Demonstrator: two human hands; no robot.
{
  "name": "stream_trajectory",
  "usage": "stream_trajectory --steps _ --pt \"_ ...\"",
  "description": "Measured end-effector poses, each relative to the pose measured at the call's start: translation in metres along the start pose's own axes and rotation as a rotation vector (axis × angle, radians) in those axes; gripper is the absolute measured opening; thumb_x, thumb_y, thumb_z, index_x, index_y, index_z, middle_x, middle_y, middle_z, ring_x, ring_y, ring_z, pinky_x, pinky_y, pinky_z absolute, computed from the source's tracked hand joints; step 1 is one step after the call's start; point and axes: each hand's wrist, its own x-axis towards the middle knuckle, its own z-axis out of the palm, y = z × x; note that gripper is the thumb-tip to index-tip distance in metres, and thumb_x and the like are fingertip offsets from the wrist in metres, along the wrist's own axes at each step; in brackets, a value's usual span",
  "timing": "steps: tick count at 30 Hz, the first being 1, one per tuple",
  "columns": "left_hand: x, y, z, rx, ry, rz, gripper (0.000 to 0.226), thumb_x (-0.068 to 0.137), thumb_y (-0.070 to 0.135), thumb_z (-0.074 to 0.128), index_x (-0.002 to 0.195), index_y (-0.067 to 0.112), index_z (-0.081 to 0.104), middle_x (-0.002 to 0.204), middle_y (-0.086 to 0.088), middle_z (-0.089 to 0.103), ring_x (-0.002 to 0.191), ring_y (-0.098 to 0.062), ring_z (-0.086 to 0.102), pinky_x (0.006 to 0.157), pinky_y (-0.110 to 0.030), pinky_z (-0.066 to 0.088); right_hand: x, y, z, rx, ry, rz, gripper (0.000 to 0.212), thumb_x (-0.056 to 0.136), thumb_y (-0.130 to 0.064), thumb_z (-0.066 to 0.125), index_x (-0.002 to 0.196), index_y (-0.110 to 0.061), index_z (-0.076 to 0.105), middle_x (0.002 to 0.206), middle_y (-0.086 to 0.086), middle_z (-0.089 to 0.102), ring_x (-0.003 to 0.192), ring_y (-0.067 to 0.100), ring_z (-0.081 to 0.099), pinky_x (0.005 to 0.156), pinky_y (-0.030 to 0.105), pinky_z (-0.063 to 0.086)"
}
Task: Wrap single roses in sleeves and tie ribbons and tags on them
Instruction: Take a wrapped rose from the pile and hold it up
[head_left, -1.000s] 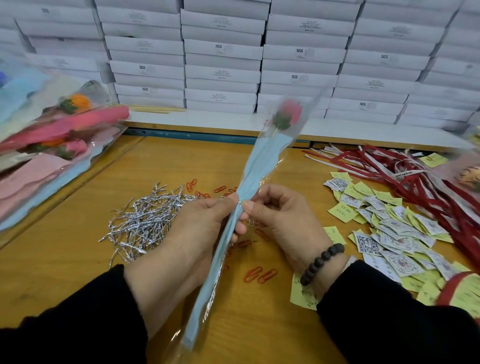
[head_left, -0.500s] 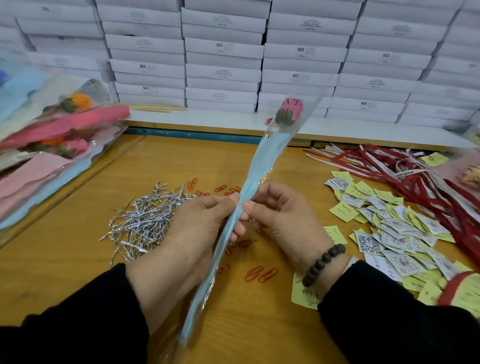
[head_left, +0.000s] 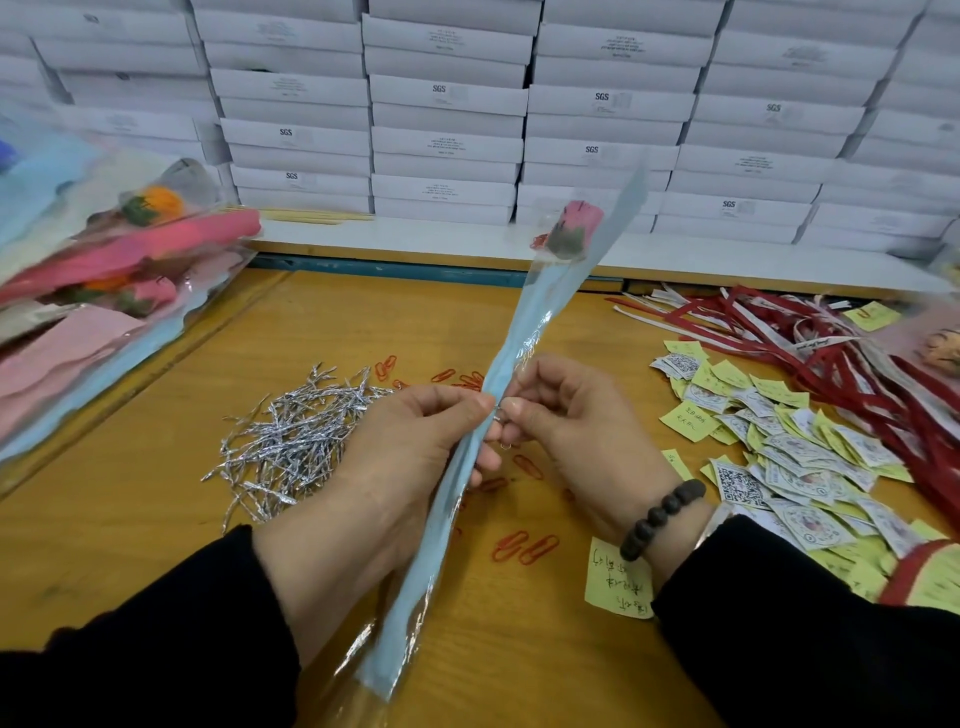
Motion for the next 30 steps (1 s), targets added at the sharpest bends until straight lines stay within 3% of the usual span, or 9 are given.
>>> stream_trajectory --steps 2,6,9,12,16,21,24,28,30 --pt "-0.001 0.001 0.001 -0.002 -0.030 -0.005 0.005 0.083 0.005 0.062 0.080 0.001 0.059 0.057 -0.010 0.063 0.040 -0.013 0.056 0.037 -0.016 0.043 0.000 0.000 0.001 -0.029 0.003 -0.028 0.025 0.087 0.008 0.051 0.074 -0.013 0.054 0.064 -0.001 0.058 0.057 0.005 0.056 0.062 0.021 0.050" --pt "-0.001 0.000 0.001 0.040 -0.030 0.012 0.008 0.082 0.003 0.063 0.074 0.005 0.059 0.058 -0.010 0.064 0.046 -0.016 0.058 0.044 -0.020 0.048 0.000 0.004 0.002 -0.099 0.002 -0.018 0.026 0.089 0.004 0.049 0.072 -0.016 0.050 0.067 0.003 0.057 0.067 0.018 0.057 0.064 0.029 0.046" --pt "0.001 -0.003 0.000 0.103 0.006 0.050 0.011 0.081 0.002 0.064 0.072 0.006 0.060 0.068 -0.016 0.064 0.062 -0.024 0.055 0.058 -0.027 0.045 0.001 0.005 0.004 -0.126 -0.024 0.057 0.025 0.091 -0.002 0.050 0.075 -0.021 0.048 0.065 -0.003 0.060 0.060 0.007 0.056 0.059 0.026 0.045" --pt "0.002 -0.003 0.000 0.088 0.020 0.061 0.015 0.082 0.000 0.062 0.069 0.006 0.059 0.055 -0.010 0.062 0.059 -0.024 0.054 0.062 -0.029 0.047 0.001 0.004 0.003 -0.113 -0.012 0.122 0.023 0.094 -0.006 0.047 0.085 -0.027 0.047 0.068 -0.003 0.062 0.054 0.003 0.054 0.052 0.022 0.042" --pt "0.003 0.001 -0.003 0.095 0.044 0.078 0.017 0.084 0.001 0.061 0.068 0.007 0.056 0.048 -0.007 0.060 0.051 -0.021 0.052 0.050 -0.023 0.046 -0.005 0.001 -0.004 -0.398 0.026 -0.134 0.036 0.084 0.003 0.048 0.087 -0.032 0.041 0.094 -0.008 0.052 0.066 0.003 0.049 0.058 0.019 0.039" --pt "0.003 0.005 -0.004 0.048 0.035 0.035 0.016 0.085 0.003 0.059 0.069 0.006 0.056 0.047 -0.007 0.058 0.038 -0.013 0.048 0.039 -0.017 0.042 -0.015 -0.004 0.000 -0.927 -0.021 -0.369 0.021 0.085 -0.013 0.059 0.101 -0.022 0.048 0.102 -0.008 0.041 0.067 0.013 0.050 0.057 0.032 0.048" --pt "0.002 0.005 -0.004 0.026 0.014 0.008 0.013 0.085 0.005 0.059 0.072 0.005 0.057 0.048 -0.007 0.057 0.038 -0.013 0.048 0.038 -0.016 0.040 -0.016 -0.005 0.000 -0.994 0.027 -0.497 0.011 0.084 0.000 0.060 0.093 -0.005 0.061 0.096 0.011 0.056 0.064 0.030 0.055 0.051 0.041 0.049" --pt "0.001 0.005 -0.003 0.025 -0.011 -0.004 0.012 0.084 0.006 0.059 0.072 0.005 0.058 0.047 -0.006 0.057 0.038 -0.011 0.048 0.038 -0.015 0.039 -0.015 -0.002 -0.003 -1.051 0.121 -0.628 0.006 0.079 0.002 0.067 0.080 -0.004 0.066 0.079 0.010 0.061 0.057 0.026 0.055 0.046 0.034 0.046" --pt "0.000 0.005 -0.002 0.025 -0.023 0.000 0.012 0.085 0.006 0.058 0.073 0.004 0.058 0.047 -0.006 0.058 0.038 -0.011 0.048 0.038 -0.014 0.039 -0.015 -0.002 -0.002 -0.943 0.093 -0.541 0.005 0.085 -0.004 0.061 0.082 -0.005 0.065 0.080 0.007 0.060 0.064 0.025 0.056 0.053 0.036 0.048"
